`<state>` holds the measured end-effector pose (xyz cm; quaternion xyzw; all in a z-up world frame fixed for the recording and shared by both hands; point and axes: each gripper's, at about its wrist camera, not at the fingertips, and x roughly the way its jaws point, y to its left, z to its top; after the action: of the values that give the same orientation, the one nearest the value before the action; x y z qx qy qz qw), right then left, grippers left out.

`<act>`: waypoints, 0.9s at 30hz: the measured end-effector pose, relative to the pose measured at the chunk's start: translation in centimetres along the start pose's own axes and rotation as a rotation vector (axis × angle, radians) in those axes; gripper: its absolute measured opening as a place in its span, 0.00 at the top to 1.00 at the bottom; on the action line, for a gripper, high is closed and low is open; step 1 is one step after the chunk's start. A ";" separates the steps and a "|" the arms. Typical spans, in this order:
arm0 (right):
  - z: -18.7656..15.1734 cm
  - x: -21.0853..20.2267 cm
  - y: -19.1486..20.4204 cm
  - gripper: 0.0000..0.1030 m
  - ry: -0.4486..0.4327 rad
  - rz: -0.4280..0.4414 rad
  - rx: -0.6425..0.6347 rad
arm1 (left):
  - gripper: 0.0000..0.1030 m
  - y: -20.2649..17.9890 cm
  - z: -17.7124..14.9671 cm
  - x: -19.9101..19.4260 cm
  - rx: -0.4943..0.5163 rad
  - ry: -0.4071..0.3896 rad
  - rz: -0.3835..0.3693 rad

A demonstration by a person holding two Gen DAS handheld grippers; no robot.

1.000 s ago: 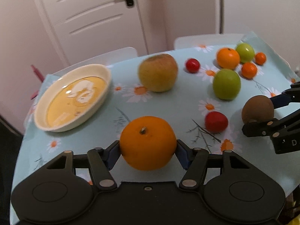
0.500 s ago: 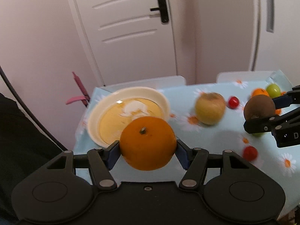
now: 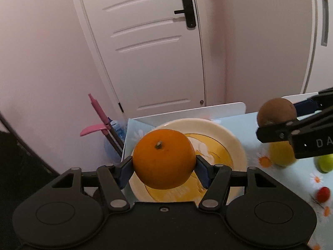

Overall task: Organize fruits
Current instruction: 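Carry the orange into the cream bowl and open the left tool while the right tool carries the kiwi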

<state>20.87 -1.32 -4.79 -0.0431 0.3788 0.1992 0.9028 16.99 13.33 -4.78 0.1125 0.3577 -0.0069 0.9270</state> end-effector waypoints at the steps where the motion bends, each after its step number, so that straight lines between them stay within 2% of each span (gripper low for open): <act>1: 0.4 0.7 0.3 0.23 0.001 -0.006 0.004 | 0.35 0.3 0.2 0.9 0.009 0.003 -0.007; 13: 1.8 6.7 0.6 0.23 0.037 -0.083 0.075 | 0.35 0.6 0.4 8.5 0.122 0.042 -0.070; 22: 1.5 7.9 0.0 0.23 0.057 -0.106 0.084 | 0.34 0.1 0.8 11.7 0.138 0.055 -0.113; 24: 1.6 8.0 -0.1 0.23 0.058 -0.104 0.078 | 0.30 0.3 0.8 11.5 0.134 0.041 -0.114; 26: 1.8 7.9 -0.1 0.23 0.058 -0.096 0.070 | 0.12 0.5 0.9 10.6 0.129 0.013 -0.099; 27: 1.8 7.8 -0.1 0.23 0.059 -0.091 0.063 | 0.11 0.7 1.0 10.5 0.120 0.011 -0.094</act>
<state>27.11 1.55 -9.00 -0.0378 0.4088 0.1447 0.9003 25.51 14.51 -10.88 0.1512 0.3664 -0.0712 0.9153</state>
